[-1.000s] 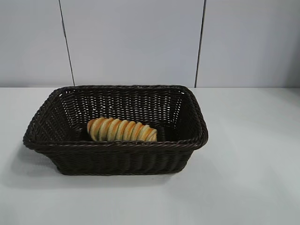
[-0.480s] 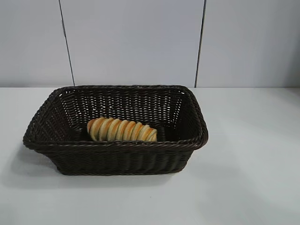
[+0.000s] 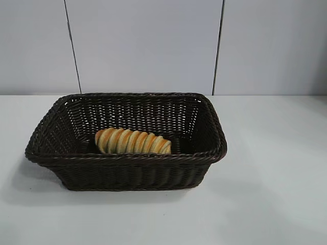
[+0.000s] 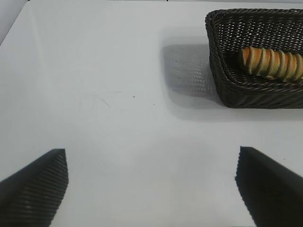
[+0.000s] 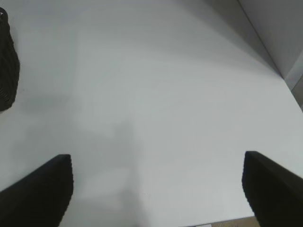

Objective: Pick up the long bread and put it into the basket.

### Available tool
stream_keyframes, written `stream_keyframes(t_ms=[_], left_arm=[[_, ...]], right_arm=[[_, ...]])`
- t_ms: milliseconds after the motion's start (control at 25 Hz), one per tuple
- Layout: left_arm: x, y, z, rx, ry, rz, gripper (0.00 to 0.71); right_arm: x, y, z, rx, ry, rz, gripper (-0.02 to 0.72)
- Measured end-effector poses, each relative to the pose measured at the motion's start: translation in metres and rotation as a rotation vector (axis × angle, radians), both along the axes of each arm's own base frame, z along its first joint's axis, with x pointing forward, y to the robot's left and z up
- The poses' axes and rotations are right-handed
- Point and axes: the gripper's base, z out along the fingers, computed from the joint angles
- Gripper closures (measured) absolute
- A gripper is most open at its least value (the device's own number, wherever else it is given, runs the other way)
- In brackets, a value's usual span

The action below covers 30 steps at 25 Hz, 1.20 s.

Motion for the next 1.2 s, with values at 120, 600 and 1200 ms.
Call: stream_keyframes(t_ms=[120,600,1200], left_arm=[[0.0000,0.0000,0.0000,0.000,0.000,0.000,0.015],[0.0000,0.0000,0.0000,0.000,0.000,0.000,0.015],[0.0000,0.0000,0.0000,0.000,0.000,0.000,0.015]], right_arm=[[0.0005,0.0010,0.0001,-0.001,-0.003,0.014,0.008],[0.0007,0.0013,0.0001,-0.003,-0.005,0.020,0.008],[0.0012,0.0014,0.0007,-0.003,-0.014,0.021,0.008]])
